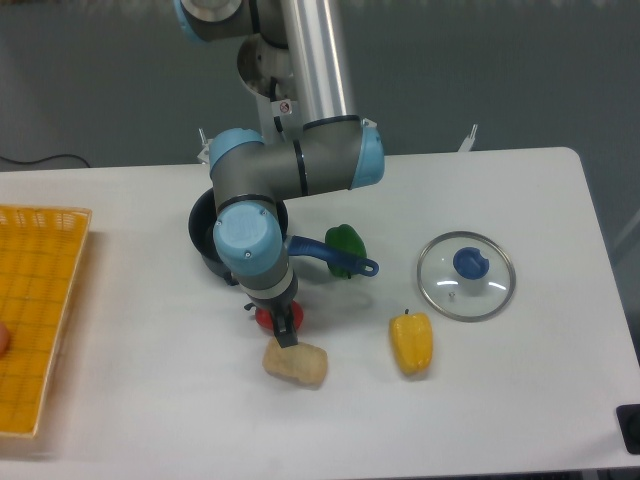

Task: Pick up the red pepper

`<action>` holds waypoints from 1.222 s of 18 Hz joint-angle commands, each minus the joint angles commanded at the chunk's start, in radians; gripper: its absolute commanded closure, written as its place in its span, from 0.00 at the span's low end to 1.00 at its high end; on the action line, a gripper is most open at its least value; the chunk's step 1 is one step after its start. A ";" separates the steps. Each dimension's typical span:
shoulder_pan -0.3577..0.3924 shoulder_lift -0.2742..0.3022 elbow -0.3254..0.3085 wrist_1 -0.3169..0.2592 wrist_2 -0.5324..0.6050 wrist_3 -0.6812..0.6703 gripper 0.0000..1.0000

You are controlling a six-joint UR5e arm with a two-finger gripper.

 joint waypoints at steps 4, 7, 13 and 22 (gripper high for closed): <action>0.000 -0.002 -0.012 0.003 -0.006 0.015 0.00; -0.002 -0.005 -0.012 0.008 -0.009 0.015 0.00; -0.002 -0.017 -0.011 0.011 -0.009 0.009 0.00; -0.008 -0.031 -0.008 0.018 -0.012 0.000 0.00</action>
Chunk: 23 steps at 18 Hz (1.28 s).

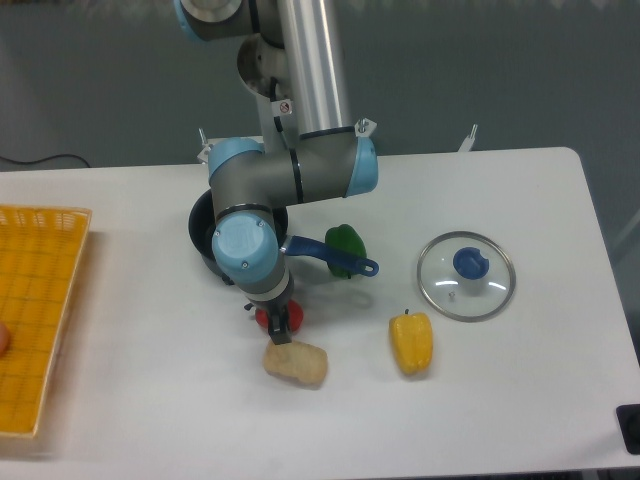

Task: Pick up the red pepper

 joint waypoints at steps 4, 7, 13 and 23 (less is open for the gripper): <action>-0.006 -0.017 0.006 0.020 0.002 -0.023 0.00; -0.008 -0.021 0.006 0.020 0.003 -0.022 0.00; -0.008 -0.023 0.005 0.020 0.003 -0.023 0.09; -0.008 -0.021 0.017 0.017 0.002 -0.041 0.42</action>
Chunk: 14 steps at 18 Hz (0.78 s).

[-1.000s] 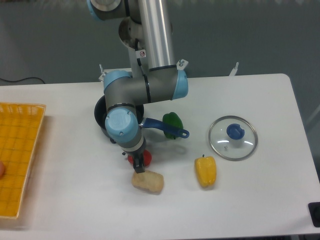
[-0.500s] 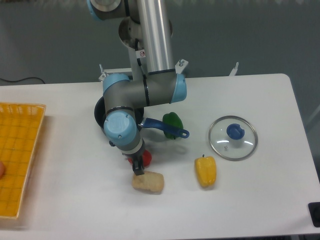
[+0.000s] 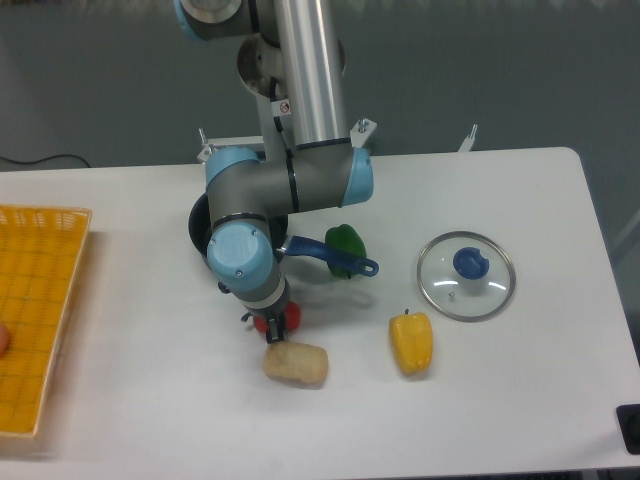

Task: Pick up the red pepper

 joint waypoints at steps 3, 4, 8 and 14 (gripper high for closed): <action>0.006 0.015 0.028 -0.011 -0.008 -0.002 0.42; 0.009 0.023 0.032 -0.012 -0.018 -0.009 0.42; 0.024 0.054 0.044 -0.011 -0.032 -0.057 0.44; 0.095 0.153 0.043 -0.097 -0.061 -0.115 0.44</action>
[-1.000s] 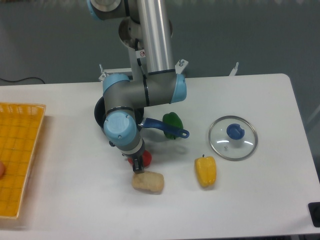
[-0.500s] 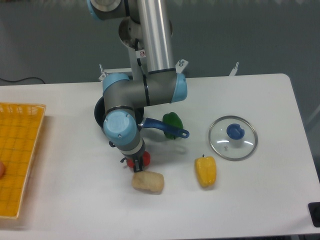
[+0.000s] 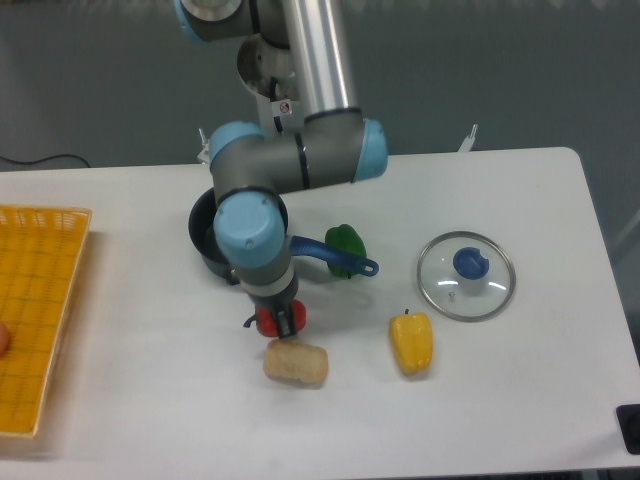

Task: Pick up the red pepper

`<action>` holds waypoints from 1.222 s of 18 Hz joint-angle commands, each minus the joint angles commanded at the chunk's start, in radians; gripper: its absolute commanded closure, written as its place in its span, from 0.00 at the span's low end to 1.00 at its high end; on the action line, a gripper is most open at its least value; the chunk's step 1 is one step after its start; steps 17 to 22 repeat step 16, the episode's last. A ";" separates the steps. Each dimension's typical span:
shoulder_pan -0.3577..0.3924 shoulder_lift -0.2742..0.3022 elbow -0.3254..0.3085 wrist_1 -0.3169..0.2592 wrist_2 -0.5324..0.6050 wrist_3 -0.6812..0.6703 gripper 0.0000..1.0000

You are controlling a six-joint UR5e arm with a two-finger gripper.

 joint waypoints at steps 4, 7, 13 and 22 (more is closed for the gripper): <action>0.046 0.032 0.009 -0.002 -0.086 -0.057 0.44; 0.048 0.035 0.015 0.002 -0.095 -0.071 0.44; 0.045 0.034 0.034 -0.002 -0.115 -0.104 0.44; 0.049 0.037 0.021 -0.002 -0.115 -0.103 0.44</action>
